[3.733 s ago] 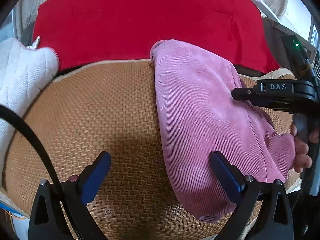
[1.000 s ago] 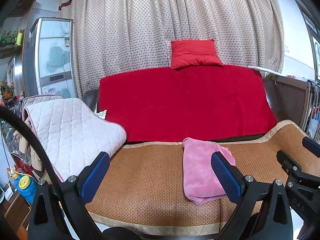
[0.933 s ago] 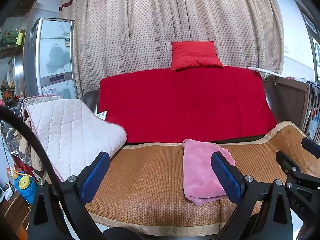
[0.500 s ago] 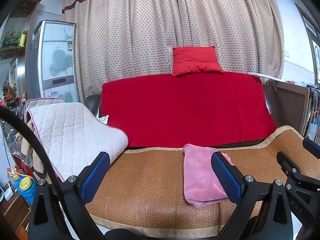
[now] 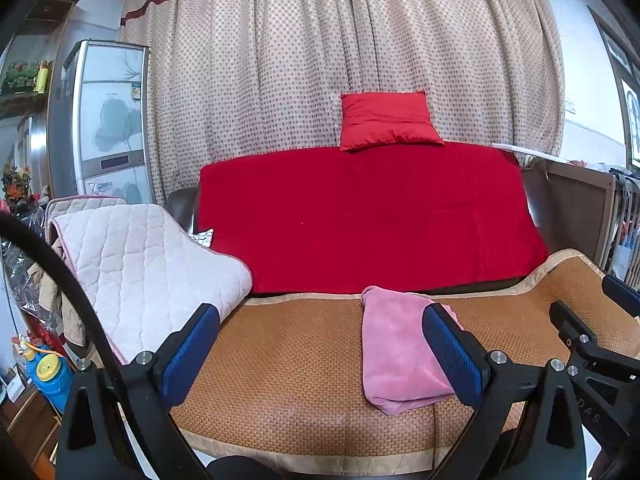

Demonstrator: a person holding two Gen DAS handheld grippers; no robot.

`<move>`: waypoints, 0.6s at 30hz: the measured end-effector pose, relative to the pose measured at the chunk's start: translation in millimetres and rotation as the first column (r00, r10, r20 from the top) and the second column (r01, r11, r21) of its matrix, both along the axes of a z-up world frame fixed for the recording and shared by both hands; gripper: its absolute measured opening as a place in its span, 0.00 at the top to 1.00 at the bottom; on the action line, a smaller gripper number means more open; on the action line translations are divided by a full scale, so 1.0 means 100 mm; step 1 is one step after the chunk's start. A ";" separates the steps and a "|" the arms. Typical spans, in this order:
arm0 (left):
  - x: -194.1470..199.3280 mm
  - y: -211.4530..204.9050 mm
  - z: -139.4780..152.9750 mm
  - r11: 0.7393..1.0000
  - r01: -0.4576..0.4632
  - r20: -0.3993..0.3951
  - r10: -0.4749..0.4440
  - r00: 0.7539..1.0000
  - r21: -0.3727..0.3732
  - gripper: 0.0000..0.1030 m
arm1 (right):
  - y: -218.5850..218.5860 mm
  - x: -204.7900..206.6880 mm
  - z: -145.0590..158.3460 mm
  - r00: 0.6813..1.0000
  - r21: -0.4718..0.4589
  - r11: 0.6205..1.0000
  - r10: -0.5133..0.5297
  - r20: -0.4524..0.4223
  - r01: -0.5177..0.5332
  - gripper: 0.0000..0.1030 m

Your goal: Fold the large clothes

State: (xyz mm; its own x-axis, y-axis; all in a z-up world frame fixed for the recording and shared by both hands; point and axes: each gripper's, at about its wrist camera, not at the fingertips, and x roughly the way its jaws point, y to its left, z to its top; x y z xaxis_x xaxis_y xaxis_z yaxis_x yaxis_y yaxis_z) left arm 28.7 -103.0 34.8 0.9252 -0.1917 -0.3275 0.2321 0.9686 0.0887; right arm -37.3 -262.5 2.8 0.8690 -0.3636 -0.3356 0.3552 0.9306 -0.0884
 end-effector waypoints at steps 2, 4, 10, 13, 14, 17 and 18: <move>0.02 -0.01 -0.01 1.000 0.003 -0.002 -0.003 1.000 0.001 0.02 | 0.00 0.01 -0.01 1.000 0.000 1.000 -0.002 -0.005 0.002 0.25; 0.02 -0.01 -0.02 1.000 0.004 -0.004 -0.004 1.000 0.000 0.02 | 0.00 0.01 -0.02 1.000 0.002 1.000 -0.003 -0.008 0.003 0.25; 0.04 -0.01 -0.04 1.000 0.007 -0.011 -0.007 1.000 -0.010 0.02 | 0.00 0.05 -0.05 1.000 -0.005 1.000 -0.006 -0.017 0.005 0.25; 0.07 -0.01 -0.06 1.000 0.010 -0.012 -0.010 1.000 -0.015 0.02 | 0.01 0.10 -0.08 1.000 -0.005 1.000 -0.004 -0.028 0.004 0.25; 0.08 0.00 -0.07 1.000 0.011 -0.012 -0.011 1.000 -0.018 0.02 | 0.01 0.12 -0.09 0.999 -0.006 1.000 -0.003 -0.033 0.003 0.25; 0.17 -0.01 -0.11 0.999 0.019 -0.020 -0.020 1.000 -0.026 0.02 | 0.02 0.19 -0.13 0.999 -0.011 1.000 -0.004 -0.050 0.003 0.25; 0.21 -0.01 -0.12 1.000 0.016 -0.027 -0.017 1.000 -0.027 0.02 | 0.02 0.22 -0.14 0.998 -0.012 1.000 -0.003 -0.056 0.003 0.25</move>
